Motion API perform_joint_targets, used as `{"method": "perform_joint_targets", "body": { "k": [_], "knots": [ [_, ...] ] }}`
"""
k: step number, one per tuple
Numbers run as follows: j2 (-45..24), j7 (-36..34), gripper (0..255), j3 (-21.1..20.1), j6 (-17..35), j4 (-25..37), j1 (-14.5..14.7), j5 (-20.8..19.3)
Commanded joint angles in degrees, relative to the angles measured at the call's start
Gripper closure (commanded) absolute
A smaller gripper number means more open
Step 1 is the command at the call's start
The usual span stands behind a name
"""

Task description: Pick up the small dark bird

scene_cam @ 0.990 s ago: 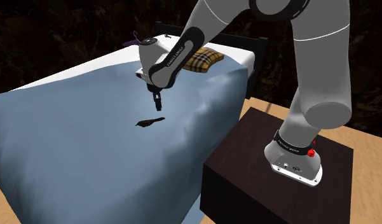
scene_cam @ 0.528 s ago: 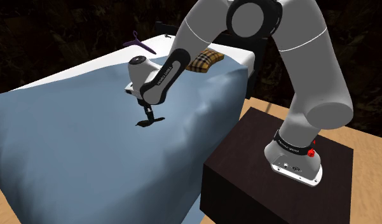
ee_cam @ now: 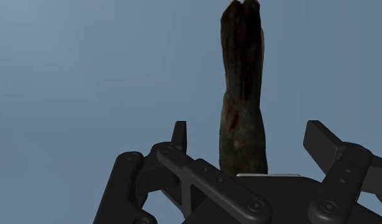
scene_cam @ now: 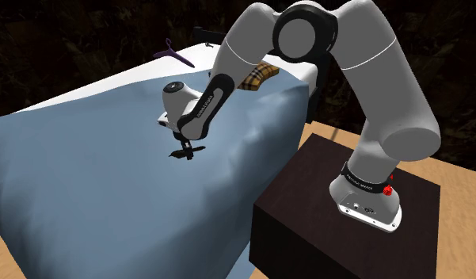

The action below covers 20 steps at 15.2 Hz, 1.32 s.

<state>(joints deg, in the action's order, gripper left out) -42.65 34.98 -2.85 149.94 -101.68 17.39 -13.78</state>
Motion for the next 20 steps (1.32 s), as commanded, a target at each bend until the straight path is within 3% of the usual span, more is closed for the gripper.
{"method": "perform_joint_targets", "body": {
  "k": [1,10,20],
  "knots": [
    [-0.26,0.03,255,0.03,0.14,0.15,-0.04,-0.02],
    [-0.23,-0.01,255,0.04,0.18,0.09,-0.01,-0.03],
    [5.92,1.08,255,-0.96,-4.38,-1.50,-0.68,0.92]
  ]
}}
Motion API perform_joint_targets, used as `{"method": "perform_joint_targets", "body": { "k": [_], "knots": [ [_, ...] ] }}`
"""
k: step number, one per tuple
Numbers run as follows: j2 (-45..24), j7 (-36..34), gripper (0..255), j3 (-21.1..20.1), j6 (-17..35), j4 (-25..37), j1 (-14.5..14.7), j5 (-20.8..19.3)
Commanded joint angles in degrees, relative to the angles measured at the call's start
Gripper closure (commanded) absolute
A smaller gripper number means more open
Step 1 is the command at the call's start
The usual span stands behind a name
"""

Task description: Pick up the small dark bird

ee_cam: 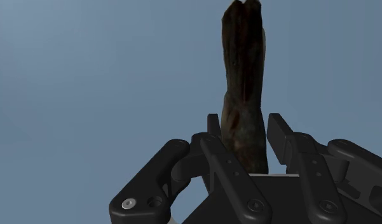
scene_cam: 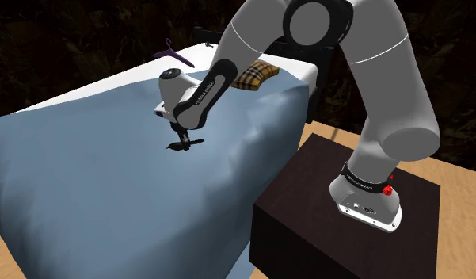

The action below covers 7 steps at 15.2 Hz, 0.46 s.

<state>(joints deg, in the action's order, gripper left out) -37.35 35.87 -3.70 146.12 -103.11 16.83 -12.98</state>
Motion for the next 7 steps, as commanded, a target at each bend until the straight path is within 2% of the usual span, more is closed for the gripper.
{"method": "perform_joint_targets", "body": {
  "k": [1,7],
  "knots": [
    [1.20,0.32,255,-0.21,-1.05,-0.16,-0.19,0.24],
    [3.54,0.81,255,-0.59,-3.14,-0.39,-0.44,0.71]
  ]
}}
